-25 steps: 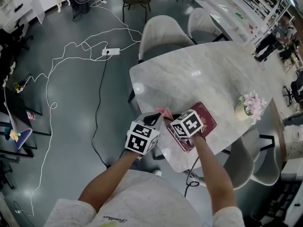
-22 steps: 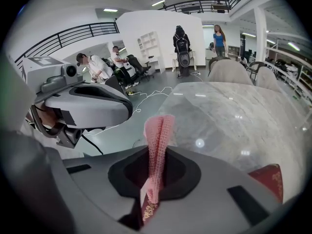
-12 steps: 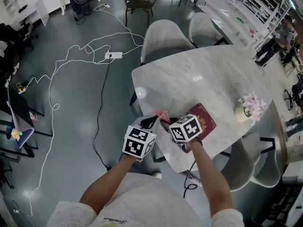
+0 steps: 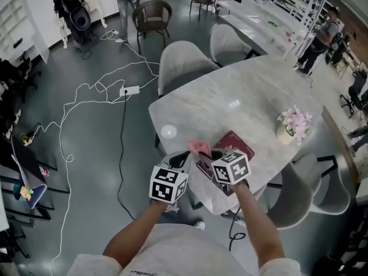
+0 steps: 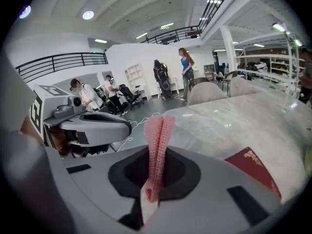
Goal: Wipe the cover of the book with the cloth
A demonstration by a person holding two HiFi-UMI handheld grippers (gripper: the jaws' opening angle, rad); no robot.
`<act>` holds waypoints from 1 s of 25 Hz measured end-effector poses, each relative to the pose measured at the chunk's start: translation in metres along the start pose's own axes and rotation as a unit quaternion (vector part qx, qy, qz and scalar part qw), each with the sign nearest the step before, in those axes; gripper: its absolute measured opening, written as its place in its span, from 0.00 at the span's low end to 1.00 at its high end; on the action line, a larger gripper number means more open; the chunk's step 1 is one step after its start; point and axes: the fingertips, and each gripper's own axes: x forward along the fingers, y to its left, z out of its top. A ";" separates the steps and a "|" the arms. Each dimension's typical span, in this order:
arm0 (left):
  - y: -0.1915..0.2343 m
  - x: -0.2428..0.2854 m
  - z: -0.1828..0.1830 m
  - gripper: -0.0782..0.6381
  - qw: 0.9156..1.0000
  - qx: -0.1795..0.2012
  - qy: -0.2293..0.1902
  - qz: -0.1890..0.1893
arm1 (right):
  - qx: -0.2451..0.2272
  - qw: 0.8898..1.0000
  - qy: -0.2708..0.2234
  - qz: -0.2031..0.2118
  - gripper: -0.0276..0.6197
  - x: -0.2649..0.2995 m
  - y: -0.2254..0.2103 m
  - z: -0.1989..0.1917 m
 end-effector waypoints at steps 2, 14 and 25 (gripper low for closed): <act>-0.011 0.005 0.004 0.12 1.000 0.009 0.001 -0.008 | 0.006 1.000 -0.019 -0.013 0.07 -0.015 -0.007 0.002; -0.082 0.021 0.032 0.12 0.996 0.054 -0.011 -0.065 | 0.008 0.984 -0.129 -0.125 0.07 -0.117 -0.031 0.011; -0.132 0.024 0.045 0.12 0.992 0.078 -0.027 -0.100 | 0.034 0.950 -0.224 -0.216 0.07 -0.186 -0.039 -0.003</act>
